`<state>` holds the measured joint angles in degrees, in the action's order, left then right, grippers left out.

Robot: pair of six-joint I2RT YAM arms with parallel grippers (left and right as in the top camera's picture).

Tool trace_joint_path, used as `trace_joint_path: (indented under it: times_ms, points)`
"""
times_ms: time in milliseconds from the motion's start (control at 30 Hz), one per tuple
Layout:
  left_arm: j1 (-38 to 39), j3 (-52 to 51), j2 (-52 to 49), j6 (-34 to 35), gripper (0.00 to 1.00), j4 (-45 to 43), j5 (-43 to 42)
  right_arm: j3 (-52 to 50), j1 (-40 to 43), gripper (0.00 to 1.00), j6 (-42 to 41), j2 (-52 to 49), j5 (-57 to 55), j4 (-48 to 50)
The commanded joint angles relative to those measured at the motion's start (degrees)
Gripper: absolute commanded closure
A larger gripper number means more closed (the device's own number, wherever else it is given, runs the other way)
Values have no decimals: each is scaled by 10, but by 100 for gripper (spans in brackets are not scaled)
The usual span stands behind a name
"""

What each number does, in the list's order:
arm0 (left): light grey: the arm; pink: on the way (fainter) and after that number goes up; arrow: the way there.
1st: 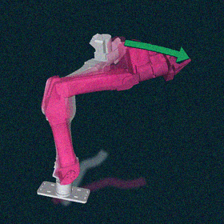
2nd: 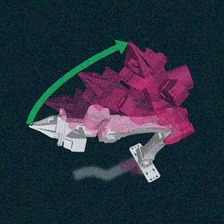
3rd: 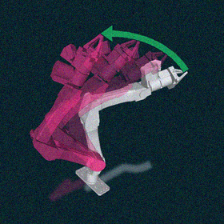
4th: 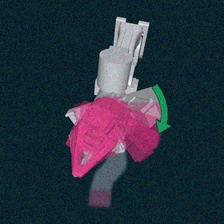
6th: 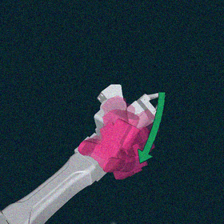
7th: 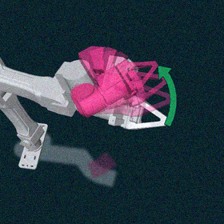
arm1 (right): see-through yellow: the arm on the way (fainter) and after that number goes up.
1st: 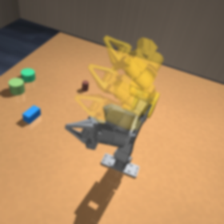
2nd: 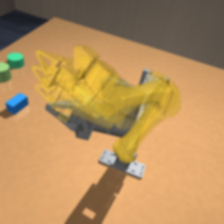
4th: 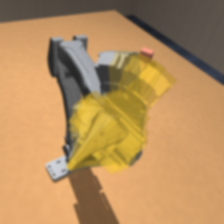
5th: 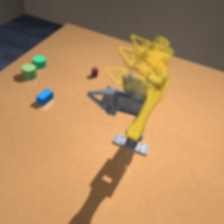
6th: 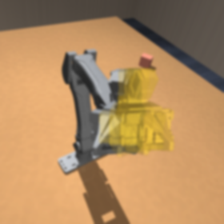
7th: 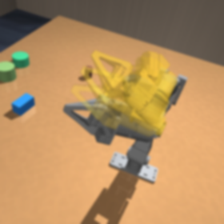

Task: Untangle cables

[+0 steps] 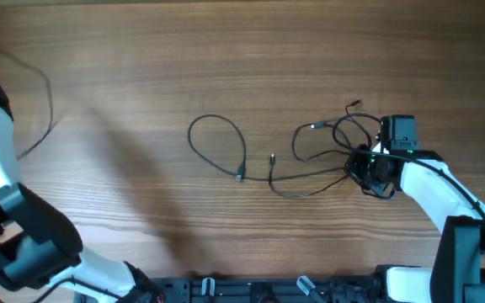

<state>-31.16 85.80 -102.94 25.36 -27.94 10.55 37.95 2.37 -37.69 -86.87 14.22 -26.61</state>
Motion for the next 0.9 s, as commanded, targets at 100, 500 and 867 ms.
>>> trace_joint_path:
  times_ms: [100,500,867]
  points:
    - [6,8,-26,73,96,174,-302,-1,3,81,0,5,9,-1]
    - [-62,4,-28,231,96,627,46,-1,3,80,2,5,9,-3]
    - [-90,4,-106,340,22,629,-36,-1,3,80,1,5,9,-3]
